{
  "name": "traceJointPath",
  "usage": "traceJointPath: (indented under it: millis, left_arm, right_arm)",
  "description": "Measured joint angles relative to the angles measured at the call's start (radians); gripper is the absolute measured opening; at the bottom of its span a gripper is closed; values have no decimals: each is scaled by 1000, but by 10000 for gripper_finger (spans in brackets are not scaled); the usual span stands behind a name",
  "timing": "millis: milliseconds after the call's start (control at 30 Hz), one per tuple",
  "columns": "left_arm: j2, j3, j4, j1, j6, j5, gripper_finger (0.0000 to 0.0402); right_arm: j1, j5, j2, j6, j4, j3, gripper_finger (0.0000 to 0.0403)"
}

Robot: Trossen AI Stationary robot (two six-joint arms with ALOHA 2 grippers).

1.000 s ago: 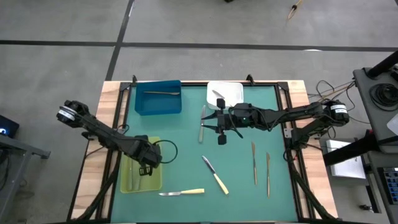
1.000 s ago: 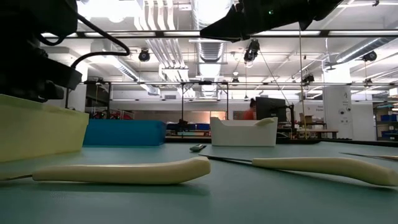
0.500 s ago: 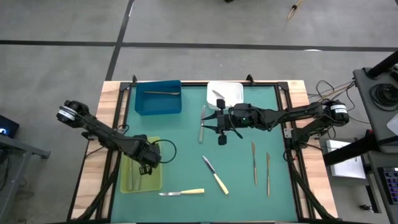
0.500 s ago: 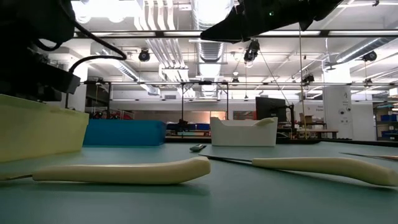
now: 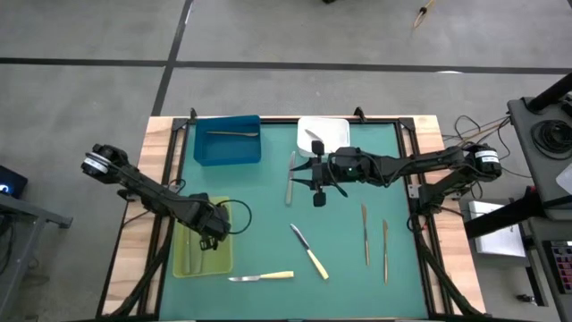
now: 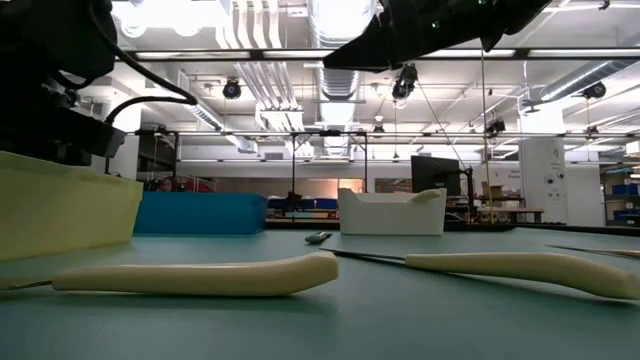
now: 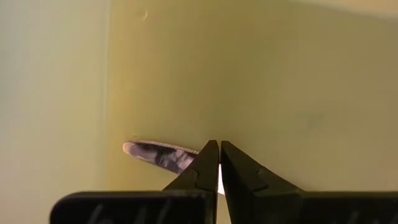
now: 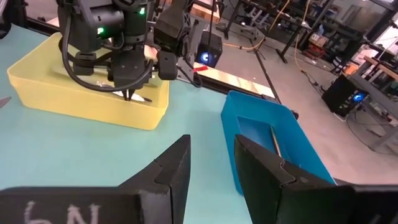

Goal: Sort silverware by color (type)
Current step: Put the bottom green knife into the green bin

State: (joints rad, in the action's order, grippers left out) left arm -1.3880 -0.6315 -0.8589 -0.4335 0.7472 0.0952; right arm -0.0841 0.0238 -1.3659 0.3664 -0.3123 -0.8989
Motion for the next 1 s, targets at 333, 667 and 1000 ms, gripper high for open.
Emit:
traceJointPath:
  millis: [333,667,1000]
  left_arm:
    - [0,-1,-24,0,37,-1,0]
    - [0,-3,-42,0,58,-29,0]
    - [0,-3,-50,0,63,-29,0]
  right_arm:
    - [0,0,0,0,1,0,114]
    - [0,0,0,1,2,0,114]
    - [0,0,0,1,2,1,114]
